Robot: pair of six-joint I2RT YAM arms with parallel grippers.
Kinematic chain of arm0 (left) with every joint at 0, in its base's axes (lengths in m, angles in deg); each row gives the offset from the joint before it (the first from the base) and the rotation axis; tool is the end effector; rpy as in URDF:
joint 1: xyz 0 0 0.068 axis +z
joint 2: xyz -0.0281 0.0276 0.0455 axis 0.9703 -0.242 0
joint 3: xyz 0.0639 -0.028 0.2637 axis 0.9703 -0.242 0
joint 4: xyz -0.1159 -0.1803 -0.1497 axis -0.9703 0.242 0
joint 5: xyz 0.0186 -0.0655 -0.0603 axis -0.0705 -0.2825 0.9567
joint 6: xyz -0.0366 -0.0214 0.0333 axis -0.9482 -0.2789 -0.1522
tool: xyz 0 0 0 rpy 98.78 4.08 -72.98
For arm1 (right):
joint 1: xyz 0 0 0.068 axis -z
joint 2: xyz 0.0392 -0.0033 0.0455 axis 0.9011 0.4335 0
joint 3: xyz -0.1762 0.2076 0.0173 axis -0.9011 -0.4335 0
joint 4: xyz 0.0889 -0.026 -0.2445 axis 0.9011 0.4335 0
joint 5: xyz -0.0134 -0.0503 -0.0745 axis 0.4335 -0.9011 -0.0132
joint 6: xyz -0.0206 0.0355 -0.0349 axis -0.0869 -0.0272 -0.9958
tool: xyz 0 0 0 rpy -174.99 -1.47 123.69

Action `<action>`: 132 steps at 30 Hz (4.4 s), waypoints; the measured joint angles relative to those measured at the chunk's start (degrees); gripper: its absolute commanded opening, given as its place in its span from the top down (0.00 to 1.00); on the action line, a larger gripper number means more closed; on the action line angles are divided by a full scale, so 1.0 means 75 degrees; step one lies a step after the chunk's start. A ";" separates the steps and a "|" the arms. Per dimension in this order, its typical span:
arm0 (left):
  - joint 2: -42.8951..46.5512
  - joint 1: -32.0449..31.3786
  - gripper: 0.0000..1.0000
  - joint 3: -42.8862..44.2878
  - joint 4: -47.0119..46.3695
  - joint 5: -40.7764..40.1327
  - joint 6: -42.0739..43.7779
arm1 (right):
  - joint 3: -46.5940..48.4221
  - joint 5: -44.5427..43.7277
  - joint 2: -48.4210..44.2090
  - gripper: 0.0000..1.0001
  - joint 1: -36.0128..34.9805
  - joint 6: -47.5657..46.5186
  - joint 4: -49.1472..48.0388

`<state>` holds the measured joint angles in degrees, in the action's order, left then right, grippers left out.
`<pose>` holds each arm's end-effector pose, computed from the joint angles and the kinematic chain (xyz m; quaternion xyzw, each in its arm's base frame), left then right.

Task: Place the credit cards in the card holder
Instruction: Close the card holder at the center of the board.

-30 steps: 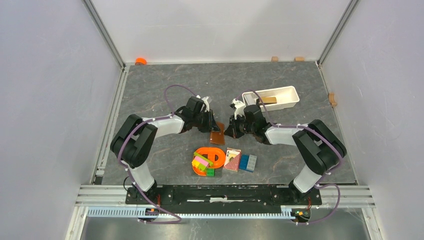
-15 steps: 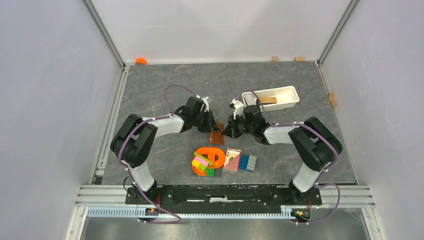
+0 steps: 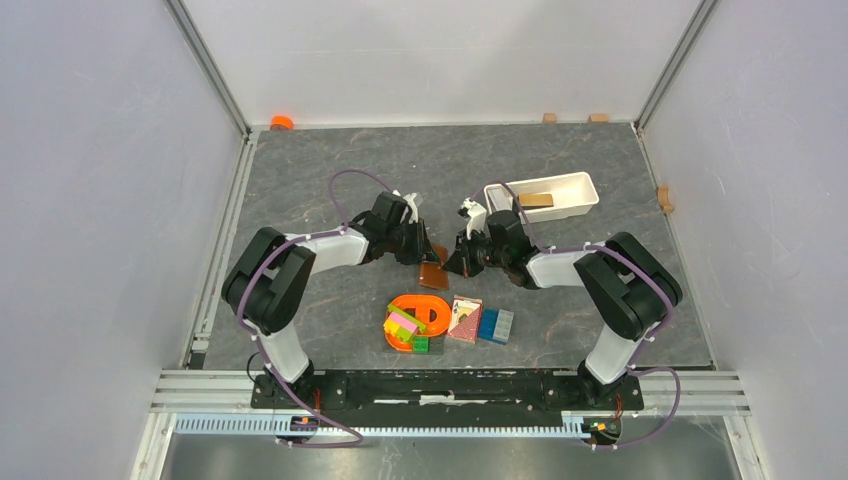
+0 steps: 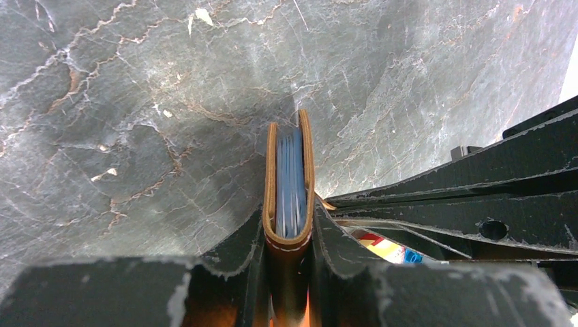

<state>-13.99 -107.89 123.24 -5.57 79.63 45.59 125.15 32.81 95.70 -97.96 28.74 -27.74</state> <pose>0.2921 -0.1969 0.1499 0.0486 0.9195 -0.3344 0.2007 0.2617 0.1942 0.1332 -0.2087 0.8375 0.3970 0.3123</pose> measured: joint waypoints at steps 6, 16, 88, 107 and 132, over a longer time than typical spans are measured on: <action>-0.0012 0.0003 0.98 0.0017 0.0026 0.0006 0.0000 | 0.0000 0.0073 0.0023 1.00 -0.0003 -0.0015 -0.0052; -0.0026 0.0006 0.98 0.0026 0.0035 0.0012 0.0000 | 0.0000 0.0125 0.0090 1.00 -0.0017 -0.0006 -0.0175; 0.3389 -0.0009 0.97 -0.0991 -0.2008 0.2046 -0.0347 | -0.0653 0.2623 -0.4301 0.02 0.1743 0.0332 -0.0143; 0.4418 -0.0251 0.96 -0.0670 -0.1475 0.4208 0.0076 | -0.0930 0.4724 -0.2815 0.33 0.1332 0.5942 -0.7053; 0.4619 -0.0344 0.46 -0.0766 -0.0522 0.4188 0.0764 | -0.0868 0.4645 -0.3552 1.00 0.1186 0.3115 -0.3468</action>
<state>20.66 -110.47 117.49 -9.49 111.04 51.31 118.64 67.65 69.06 -89.06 52.10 -53.75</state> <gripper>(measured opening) 0.610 0.045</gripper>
